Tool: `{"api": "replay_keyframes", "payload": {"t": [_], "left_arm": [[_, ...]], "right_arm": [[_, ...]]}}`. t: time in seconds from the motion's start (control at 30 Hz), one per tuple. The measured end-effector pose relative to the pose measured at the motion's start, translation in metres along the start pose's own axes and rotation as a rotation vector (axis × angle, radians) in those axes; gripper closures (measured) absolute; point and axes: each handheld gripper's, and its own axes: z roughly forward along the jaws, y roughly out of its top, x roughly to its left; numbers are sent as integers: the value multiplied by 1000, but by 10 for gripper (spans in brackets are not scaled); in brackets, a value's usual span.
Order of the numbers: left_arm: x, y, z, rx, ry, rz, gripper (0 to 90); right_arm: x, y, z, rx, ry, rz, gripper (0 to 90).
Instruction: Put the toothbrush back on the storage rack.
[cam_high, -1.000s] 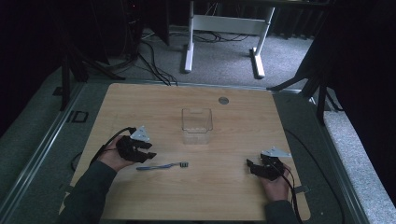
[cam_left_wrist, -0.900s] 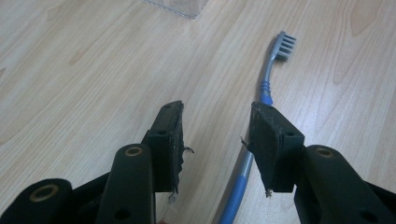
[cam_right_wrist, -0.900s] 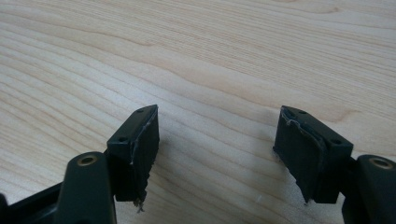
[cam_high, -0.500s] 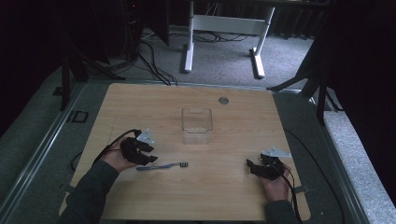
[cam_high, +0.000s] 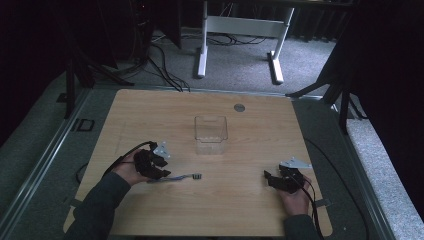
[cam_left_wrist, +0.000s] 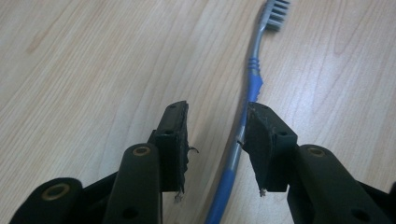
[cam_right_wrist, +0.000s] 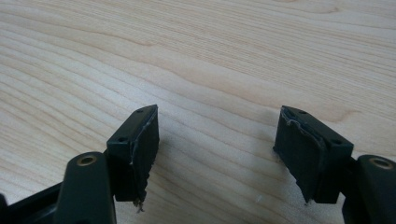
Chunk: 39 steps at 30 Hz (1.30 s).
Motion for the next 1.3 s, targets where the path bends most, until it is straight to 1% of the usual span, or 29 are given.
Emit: {"api": "replay_keyframes", "payload": {"t": [0.17, 0.33, 0.67, 0.87, 1.07, 1.2, 1.3], "left_arm": [[-1, 1, 3, 25, -2, 0, 609], [-4, 2, 5, 33, -18, 5, 622], [-7, 10, 10, 85, -63, 52, 642], [-6, 14, 9, 95, -69, 53, 659], [-7, 16, 10, 113, -71, 62, 673], [-9, 19, 13, 136, -72, 75, 683], [-11, 22, 16, 155, -62, 84, 686]], "right_arm": [[0, 0, 0, 0, 0, 0, 301], [0, 0, 0, 0, 0, 0, 302], [0, 0, 0, 0, 1, -1, 302], [0, 0, 0, 0, 1, -1, 302], [0, 0, 0, 0, 1, -2, 302], [0, 0, 0, 0, 1, -1, 302], [0, 0, 0, 0, 2, -1, 302]]}}
